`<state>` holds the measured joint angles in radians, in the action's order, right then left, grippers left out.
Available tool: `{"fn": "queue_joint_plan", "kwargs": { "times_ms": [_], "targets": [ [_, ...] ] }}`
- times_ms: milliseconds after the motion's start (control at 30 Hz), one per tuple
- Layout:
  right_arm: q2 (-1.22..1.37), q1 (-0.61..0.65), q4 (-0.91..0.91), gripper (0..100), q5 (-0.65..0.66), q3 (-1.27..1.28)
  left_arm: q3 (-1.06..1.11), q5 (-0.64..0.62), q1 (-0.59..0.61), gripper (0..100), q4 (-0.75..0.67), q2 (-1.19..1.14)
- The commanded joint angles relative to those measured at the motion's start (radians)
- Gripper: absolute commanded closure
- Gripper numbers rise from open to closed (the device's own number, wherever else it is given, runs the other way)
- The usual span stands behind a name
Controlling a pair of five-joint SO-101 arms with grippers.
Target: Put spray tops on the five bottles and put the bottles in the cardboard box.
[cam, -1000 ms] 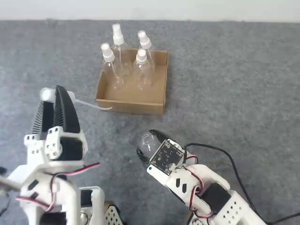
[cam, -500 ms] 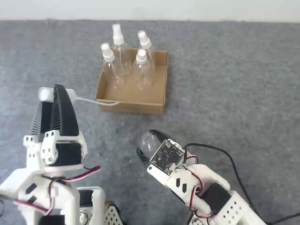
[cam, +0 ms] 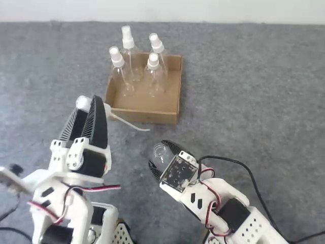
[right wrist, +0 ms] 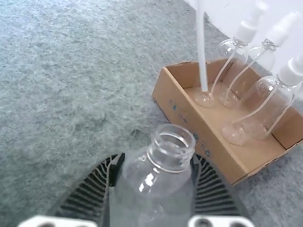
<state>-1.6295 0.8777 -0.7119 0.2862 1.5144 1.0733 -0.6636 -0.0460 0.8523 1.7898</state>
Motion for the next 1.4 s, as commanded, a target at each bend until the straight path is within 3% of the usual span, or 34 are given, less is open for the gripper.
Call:
{"fn": "queue_joint_plan", "kwargs": {
  "times_ms": [0, 233, 433, 1033, 1233, 1367],
  "targets": [
    [-0.025, -0.010, 0.018, 91.3, 0.025, -0.014, -0.059, 0.009, -0.005, 99, 0.023, 0.008],
    [-0.025, -0.010, 0.243, 91.3, 0.080, 0.117, -0.120, 0.006, -0.006, 99, 0.077, 0.009],
    [-0.025, -0.010, 0.317, 96.6, 0.104, 0.149, -0.142, 0.005, -0.008, 99, 0.098, 0.009],
    [-0.025, -0.012, 0.325, 97.2, 0.104, 0.150, -0.173, 0.025, -0.009, 99, 0.176, 0.009],
    [-0.025, -0.012, 0.325, 97.2, 0.104, 0.150, -0.163, 0.095, -0.138, 99, 0.203, 0.009],
    [-0.025, -0.012, 0.321, 97.2, 0.104, 0.150, -0.143, 0.103, -0.127, 99, 0.199, 0.009]
  ]
}}
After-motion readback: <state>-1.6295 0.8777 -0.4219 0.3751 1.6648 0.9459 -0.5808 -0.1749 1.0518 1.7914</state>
